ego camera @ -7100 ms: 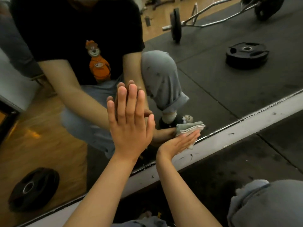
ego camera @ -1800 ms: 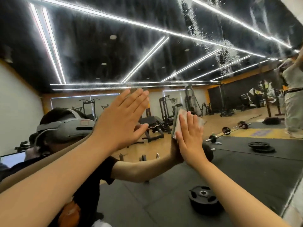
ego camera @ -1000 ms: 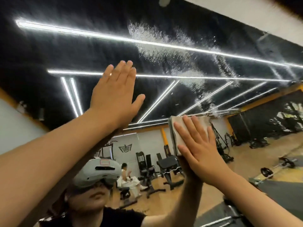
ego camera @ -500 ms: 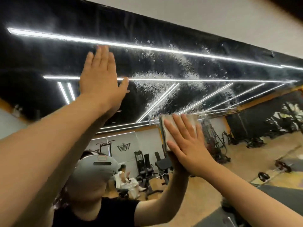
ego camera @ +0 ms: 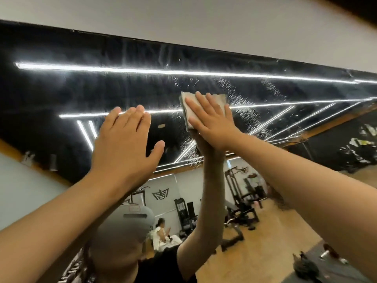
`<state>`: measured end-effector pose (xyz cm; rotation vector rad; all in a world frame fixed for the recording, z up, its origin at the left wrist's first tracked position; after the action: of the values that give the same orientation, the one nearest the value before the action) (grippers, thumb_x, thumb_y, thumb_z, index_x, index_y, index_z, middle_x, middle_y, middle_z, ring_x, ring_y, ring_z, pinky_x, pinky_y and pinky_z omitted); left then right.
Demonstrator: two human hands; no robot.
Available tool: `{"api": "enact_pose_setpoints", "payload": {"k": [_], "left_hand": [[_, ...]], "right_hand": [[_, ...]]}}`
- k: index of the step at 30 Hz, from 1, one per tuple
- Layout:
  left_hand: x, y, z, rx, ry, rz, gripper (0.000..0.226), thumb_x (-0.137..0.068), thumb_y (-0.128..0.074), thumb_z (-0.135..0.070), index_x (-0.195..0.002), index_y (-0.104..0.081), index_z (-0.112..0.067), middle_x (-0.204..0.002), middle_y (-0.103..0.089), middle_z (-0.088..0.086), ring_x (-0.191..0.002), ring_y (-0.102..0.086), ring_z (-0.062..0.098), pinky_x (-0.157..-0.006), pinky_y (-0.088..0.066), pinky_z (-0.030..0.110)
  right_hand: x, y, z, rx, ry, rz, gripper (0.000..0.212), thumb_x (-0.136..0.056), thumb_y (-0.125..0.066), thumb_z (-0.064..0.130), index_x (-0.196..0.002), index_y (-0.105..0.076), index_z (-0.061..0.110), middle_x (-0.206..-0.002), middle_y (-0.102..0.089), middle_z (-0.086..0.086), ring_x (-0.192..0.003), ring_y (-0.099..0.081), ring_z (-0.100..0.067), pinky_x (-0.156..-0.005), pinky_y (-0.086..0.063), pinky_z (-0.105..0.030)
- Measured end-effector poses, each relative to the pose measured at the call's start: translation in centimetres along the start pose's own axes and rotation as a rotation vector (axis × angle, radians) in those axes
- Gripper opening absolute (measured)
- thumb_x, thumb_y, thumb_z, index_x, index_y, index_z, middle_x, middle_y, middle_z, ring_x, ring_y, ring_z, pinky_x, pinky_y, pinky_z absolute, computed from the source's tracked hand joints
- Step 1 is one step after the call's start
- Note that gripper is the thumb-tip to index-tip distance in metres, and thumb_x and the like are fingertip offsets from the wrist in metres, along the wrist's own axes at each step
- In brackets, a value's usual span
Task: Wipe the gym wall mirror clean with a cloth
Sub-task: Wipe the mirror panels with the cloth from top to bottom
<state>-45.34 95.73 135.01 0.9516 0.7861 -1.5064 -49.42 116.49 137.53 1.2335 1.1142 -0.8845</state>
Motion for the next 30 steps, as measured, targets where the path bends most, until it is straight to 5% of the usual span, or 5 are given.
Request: {"api": "enact_pose_setpoints", "payload": {"k": [4, 18, 30], "left_hand": [[-0.2, -0.1, 1.0, 0.035, -0.038, -0.016, 0.074, -0.088, -0.031, -0.056, -0.139, -0.054, -0.007, -0.141, -0.055, 0.013, -0.132, -0.048, 0.029, -0.116, -0.015, 0.039], [0.6, -0.9, 0.7, 0.025, -0.034, -0.104, 0.071, -0.089, -0.039, -0.054, -0.144, -0.05, -0.01, -0.145, -0.052, 0.01, -0.135, -0.041, 0.024, -0.113, -0.015, 0.034], [0.7, -0.8, 1.4, 0.118, 0.0, -0.141, 0.064, -0.095, -0.028, -0.042, -0.152, -0.035, -0.012, -0.158, -0.034, 0.006, -0.144, -0.024, 0.017, -0.118, -0.003, 0.025]], "right_hand": [[-5.6, 1.8, 0.4, -0.018, -0.034, -0.037, 0.052, -0.106, -0.02, 0.049, -0.155, -0.001, 0.046, -0.166, 0.009, 0.012, -0.152, 0.013, -0.014, -0.117, 0.01, -0.057], [-19.9, 5.4, 3.5, 0.016, 0.006, -0.059, 0.053, -0.106, -0.009, 0.05, -0.157, 0.002, 0.041, -0.167, 0.007, 0.005, -0.153, 0.01, -0.022, -0.12, 0.008, -0.055], [-11.9, 3.1, 7.6, 0.077, 0.29, -0.067, 0.053, -0.107, -0.015, 0.044, -0.157, 0.002, 0.039, -0.167, 0.007, 0.006, -0.153, 0.011, -0.019, -0.12, 0.007, -0.055]]}}
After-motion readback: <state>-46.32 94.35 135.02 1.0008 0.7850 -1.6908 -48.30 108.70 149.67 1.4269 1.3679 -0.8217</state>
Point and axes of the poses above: each hand's wrist, its own x-axis away from the middle knuckle, its own y-axis out of the back of the hand, z = x × y, the point moved 7 cm from there along -x, towards the middle knuckle
